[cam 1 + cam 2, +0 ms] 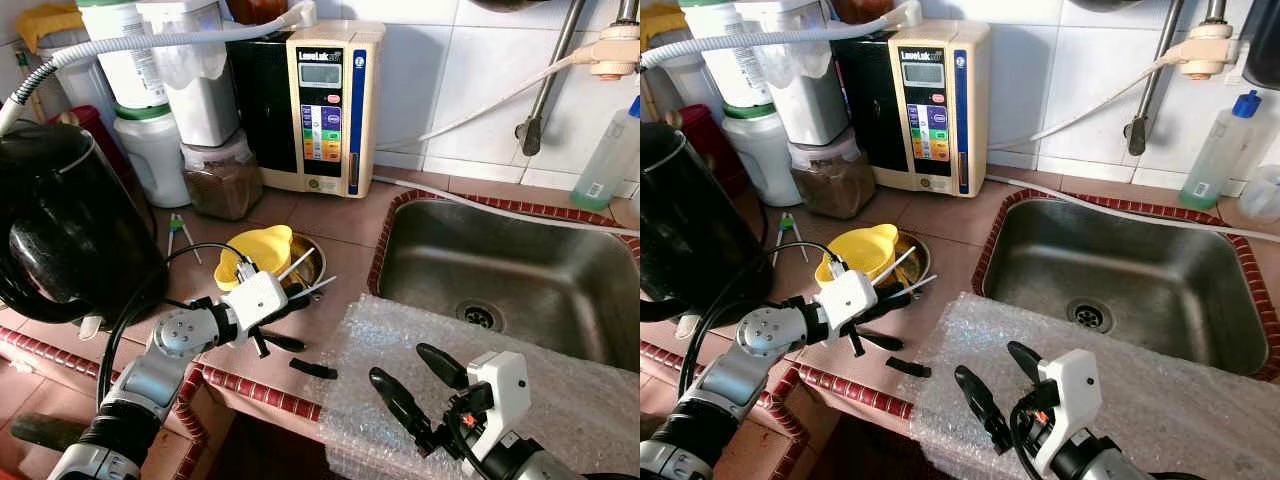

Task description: Kitchen organization

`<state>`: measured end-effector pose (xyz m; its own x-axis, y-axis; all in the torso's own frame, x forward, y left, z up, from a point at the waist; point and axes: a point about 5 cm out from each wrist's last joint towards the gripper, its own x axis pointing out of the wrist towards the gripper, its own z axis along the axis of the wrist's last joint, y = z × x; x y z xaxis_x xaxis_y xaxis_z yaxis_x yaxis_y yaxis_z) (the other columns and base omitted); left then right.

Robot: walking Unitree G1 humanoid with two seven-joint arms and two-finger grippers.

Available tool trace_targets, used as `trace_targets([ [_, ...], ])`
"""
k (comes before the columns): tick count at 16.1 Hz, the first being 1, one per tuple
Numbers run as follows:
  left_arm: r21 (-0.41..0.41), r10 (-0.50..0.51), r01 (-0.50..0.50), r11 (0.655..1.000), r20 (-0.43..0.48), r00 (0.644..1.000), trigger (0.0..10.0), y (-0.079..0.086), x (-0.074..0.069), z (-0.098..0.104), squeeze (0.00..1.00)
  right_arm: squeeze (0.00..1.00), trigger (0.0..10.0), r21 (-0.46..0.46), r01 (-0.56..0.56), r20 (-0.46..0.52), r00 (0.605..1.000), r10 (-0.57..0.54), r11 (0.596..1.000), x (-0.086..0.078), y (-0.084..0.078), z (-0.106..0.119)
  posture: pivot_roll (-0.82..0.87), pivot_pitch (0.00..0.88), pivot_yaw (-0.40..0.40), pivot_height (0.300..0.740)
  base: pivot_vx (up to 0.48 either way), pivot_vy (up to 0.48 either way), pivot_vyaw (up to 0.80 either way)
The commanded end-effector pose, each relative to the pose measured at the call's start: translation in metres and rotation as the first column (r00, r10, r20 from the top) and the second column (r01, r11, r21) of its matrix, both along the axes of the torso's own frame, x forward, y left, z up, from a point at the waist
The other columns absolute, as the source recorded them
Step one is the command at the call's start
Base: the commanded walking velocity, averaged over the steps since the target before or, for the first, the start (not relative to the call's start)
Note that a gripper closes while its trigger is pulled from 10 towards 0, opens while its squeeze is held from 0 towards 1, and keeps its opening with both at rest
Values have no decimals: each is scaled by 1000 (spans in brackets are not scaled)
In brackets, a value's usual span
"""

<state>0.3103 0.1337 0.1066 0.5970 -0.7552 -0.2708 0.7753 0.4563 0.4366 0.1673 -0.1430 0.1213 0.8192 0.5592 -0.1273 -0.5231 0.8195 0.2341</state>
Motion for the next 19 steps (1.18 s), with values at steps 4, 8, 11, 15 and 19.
trace_targets([
  [4, 12, 5, -5, 1000, 39, 999, 10000, -3, 1, 2, 216, 0, 10000, -5, 4, 0, 1000, -4, 1000, 1, 0, -1, -18, 0, 84, 740, 0, 0, 0],
  [8, 9, 11, -11, 1000, 23, 1000, 0, -2, 1, -1, 0, 0, 10000, -8, 6, -2, 1000, -6, 1000, 0, -1, -1, -20, 0, 82, 740, 0, 0, 0],
  [11, 3, 29, -29, 1000, 33, 999, 0, 0, 3, 0, 0, 0, 10000, -10, 5, -2, 1000, -5, 1000, 0, -1, -1, -19, 0, 82, 740, 0, 0, 0],
  [15, -79, 205, -193, 978, 194, 959, 0, 12, 11, 17, 0, 0, 10000, -14, 8, -3, 1000, -8, 1000, -1, -1, -2, -22, 0, 83, 740, 0, 0, 0],
  [19, -220, 261, -197, 956, 318, 912, 0, 7, -5, 30, 0, 0, 10000, -15, 10, -3, 1000, -10, 1000, 0, -3, -3, -13, 0, 77, 740, 0, 0, 0],
])
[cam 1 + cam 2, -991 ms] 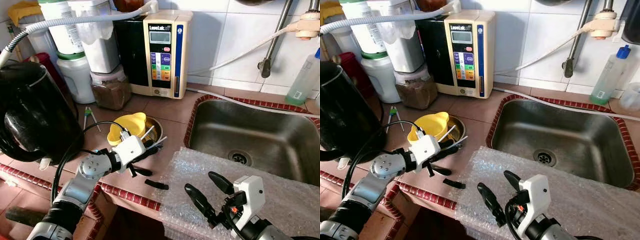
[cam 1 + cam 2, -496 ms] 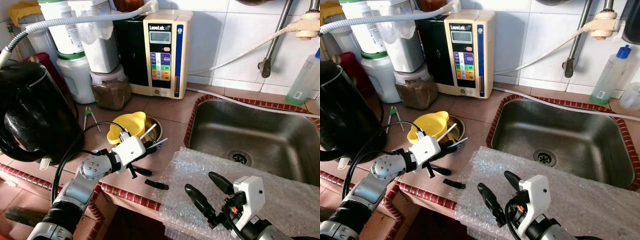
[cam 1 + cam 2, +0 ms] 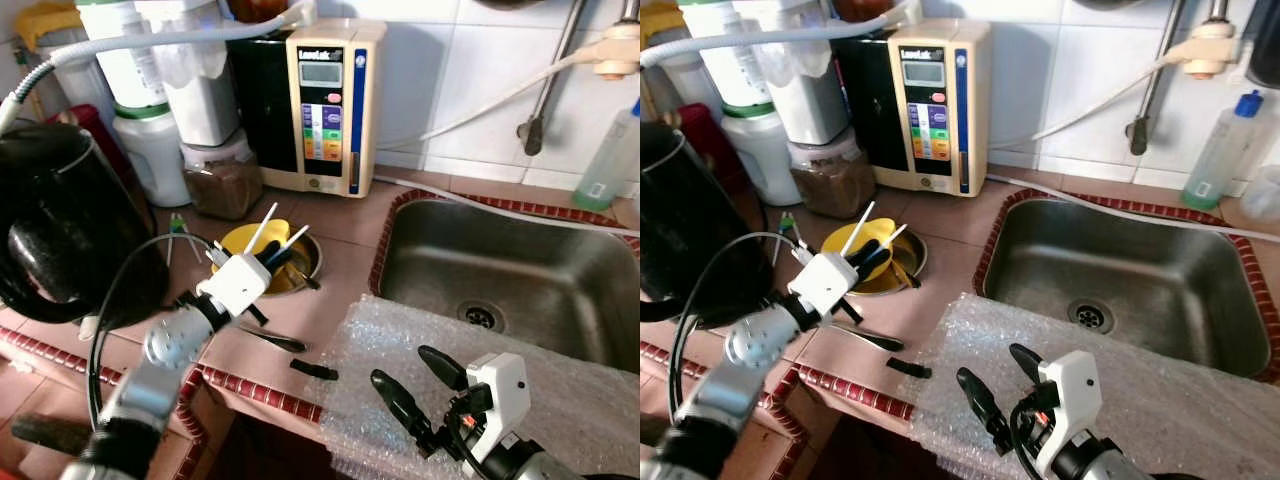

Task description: Kitchen organization

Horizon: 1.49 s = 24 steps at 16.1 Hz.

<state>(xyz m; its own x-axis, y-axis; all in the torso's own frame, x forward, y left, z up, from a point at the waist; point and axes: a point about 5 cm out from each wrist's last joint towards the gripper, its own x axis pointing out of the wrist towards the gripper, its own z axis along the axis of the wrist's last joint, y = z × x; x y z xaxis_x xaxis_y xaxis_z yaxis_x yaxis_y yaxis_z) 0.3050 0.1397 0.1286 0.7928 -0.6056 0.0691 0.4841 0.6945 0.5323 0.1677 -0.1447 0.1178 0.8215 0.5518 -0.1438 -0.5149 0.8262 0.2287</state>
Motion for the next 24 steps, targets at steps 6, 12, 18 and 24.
trace_targets([
  [6, -115, -183, 193, 974, 94, 979, 0, -53, -26, 19, 0, 0, 10000, -2, 74, 63, 995, -74, 997, 15, -11, 8, -13, 0, 63, 740, 0, 0, 0],
  [12, -324, -460, 390, 862, -176, 870, 0, -85, -26, 21, 0, 0, 10000, -9, 74, 85, 994, -73, 997, 21, -13, 14, -28, 0, 59, 740, 0, 0, 0],
  [18, -285, -398, 337, 897, -195, 896, 0, -94, 1, 19, 0, 0, 10000, 22, 87, 130, 988, -89, 996, 16, -22, 35, -78, 0, 71, 740, 0, 0, 0],
  [24, -408, -422, 356, 841, -81, 903, 0, -128, 8, 44, 0, 0, 10000, 72, 186, 254, 947, -199, 980, 30, -31, 68, -101, 0, 78, 740, 0, 0, 0],
])
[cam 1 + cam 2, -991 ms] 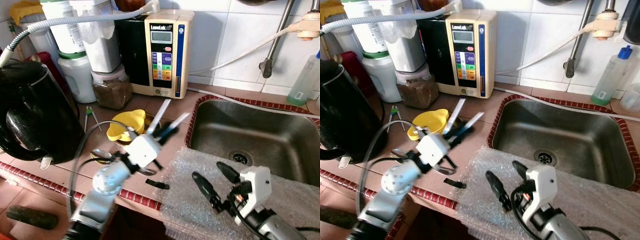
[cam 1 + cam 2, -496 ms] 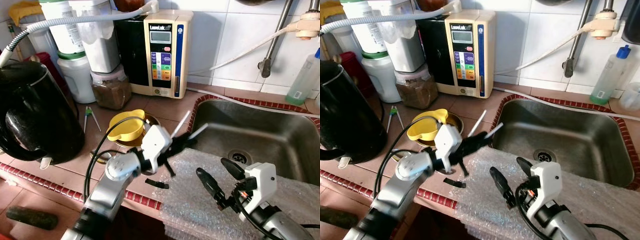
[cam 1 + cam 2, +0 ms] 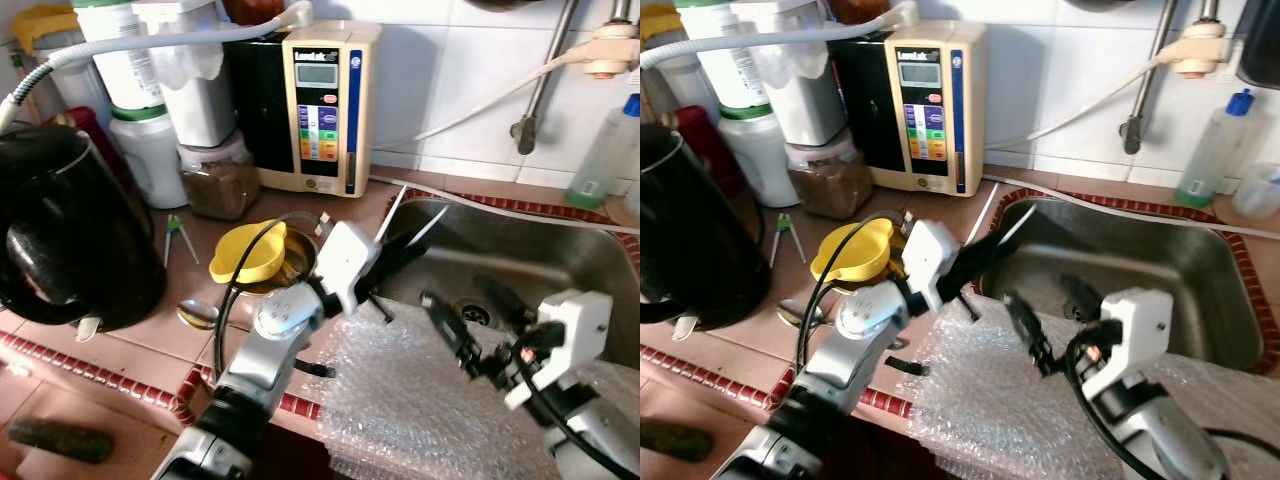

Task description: Kitchen organization

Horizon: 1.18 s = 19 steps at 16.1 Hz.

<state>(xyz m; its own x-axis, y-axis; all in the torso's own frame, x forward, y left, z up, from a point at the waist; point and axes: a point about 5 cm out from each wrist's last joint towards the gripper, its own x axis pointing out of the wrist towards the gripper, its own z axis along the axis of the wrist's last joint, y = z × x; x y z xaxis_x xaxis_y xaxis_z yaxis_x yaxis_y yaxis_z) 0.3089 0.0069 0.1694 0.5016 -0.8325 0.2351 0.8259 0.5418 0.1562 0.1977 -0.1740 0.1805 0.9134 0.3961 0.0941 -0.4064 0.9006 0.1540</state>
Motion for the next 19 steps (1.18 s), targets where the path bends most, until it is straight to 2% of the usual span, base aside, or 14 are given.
trace_targets([
  [1, -37, 7, -7, 999, 6, 1000, 0, 3, 3, 7, 0, 0, 10000, 3, 34, 48, 998, -34, 999, 4, -1, 13, -101, 0, 78, 740, 0, 0, 0],
  [2, -58, -16, 15, 998, -4, 1000, 0, 1, 1, 9, 0, 0, 10000, 5, 35, 77, 996, -35, 999, 8, 0, 20, -101, 0, 79, 740, 0, 0, 0],
  [5, -48, -48, 48, 998, -4, 999, 0, 3, -4, 2, 0, 0, 10000, -8, 70, 132, 989, -68, 998, 20, -1, 35, -92, 0, 72, 740, 0, 0, 0],
  [9, -75, -57, 57, 996, -6, 998, 0, 11, -8, 2, 0, 0, 10000, -29, 117, 139, 984, -112, 993, 31, -7, 38, -91, 0, 69, 740, 0, 0, 0],
  [12, -123, -68, 65, 990, -23, 997, 0, 12, -13, 7, 0, 0, 10000, 36, 121, 123, 985, -125, 992, 38, -8, 36, -85, 0, 65, 740, 0, 0, 0],
  [13, -128, -88, 84, 988, -22, 996, 0, 11, -15, 9, 0, 0, 4000, 36, 108, 121, 986, -112, 993, 40, -7, 35, -81, 0, 63, 740, 0, 0, 0],
  [14, -125, -91, 88, 988, -19, 996, 0, 11, -16, 9, 0, 0, 0, 33, 98, 121, 987, -102, 995, 42, -5, 34, -79, 0, 62, 740, 0, 0, 0],
  [19, -113, -104, 99, 989, -36, 994, 0, 10, -17, 7, 0, 0, 0, 30, 64, 140, 988, -67, 998, 54, -3, 39, -84, 0, 59, 740, 0, 0, 0],
])
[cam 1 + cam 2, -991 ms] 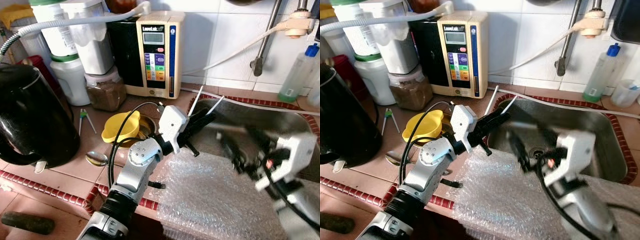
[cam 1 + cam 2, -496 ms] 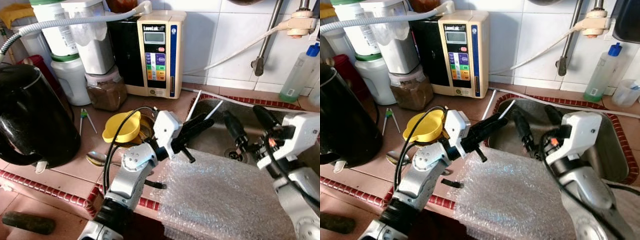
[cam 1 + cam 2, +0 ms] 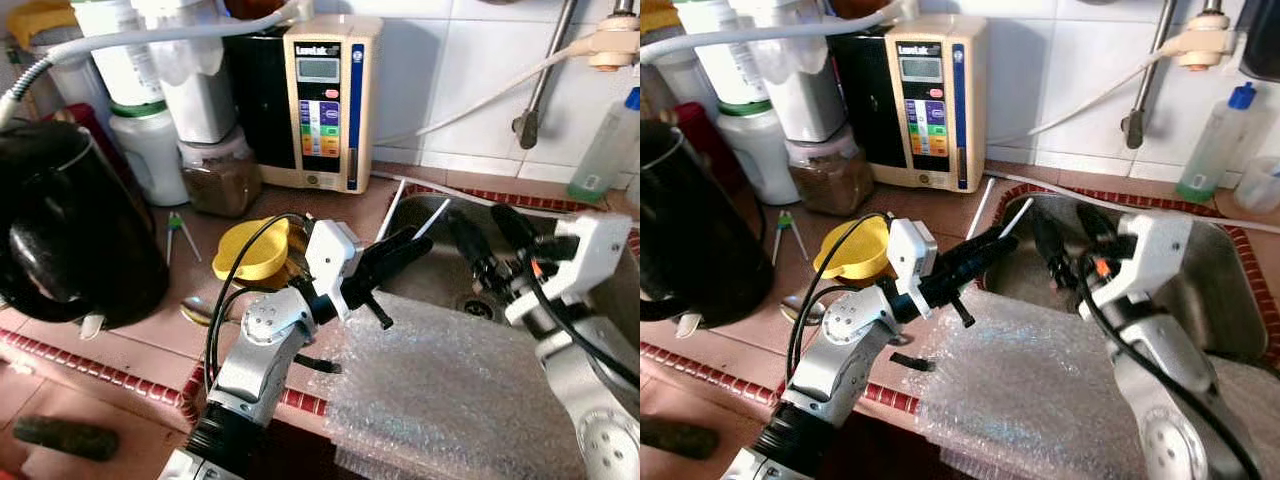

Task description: Kitchen organization

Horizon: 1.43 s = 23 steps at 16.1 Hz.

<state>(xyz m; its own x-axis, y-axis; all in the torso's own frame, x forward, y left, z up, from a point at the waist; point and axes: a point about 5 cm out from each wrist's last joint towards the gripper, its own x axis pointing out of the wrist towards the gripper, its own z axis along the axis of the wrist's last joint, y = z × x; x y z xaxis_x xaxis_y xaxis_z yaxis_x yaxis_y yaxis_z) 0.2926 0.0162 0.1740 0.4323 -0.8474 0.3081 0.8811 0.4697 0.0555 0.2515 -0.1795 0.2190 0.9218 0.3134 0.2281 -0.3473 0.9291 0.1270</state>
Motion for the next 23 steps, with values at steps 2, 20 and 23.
trace_targets([
  [2, 7, -9, 8, 1000, 12, 1000, 0, -1, -2, 2, 0, 0, 0, 1, -74, 20, 997, 74, 997, 5, 12, 5, -81, 0, 59, 740, 0, 0, 0],
  [20, 34, -28, 27, 999, 23, 999, 0, -6, -4, 0, 0, 0, 0, 76, -266, -17, 963, 268, 961, 1, 46, -2, -83, 0, 63, 740, 0, 0, 0],
  [23, 36, -36, 35, 999, 26, 999, 0, -7, -5, 0, 0, 0, 0, 82, -256, -14, 966, 258, 963, 3, 45, -1, -83, 0, 64, 740, 0, 0, 0],
])
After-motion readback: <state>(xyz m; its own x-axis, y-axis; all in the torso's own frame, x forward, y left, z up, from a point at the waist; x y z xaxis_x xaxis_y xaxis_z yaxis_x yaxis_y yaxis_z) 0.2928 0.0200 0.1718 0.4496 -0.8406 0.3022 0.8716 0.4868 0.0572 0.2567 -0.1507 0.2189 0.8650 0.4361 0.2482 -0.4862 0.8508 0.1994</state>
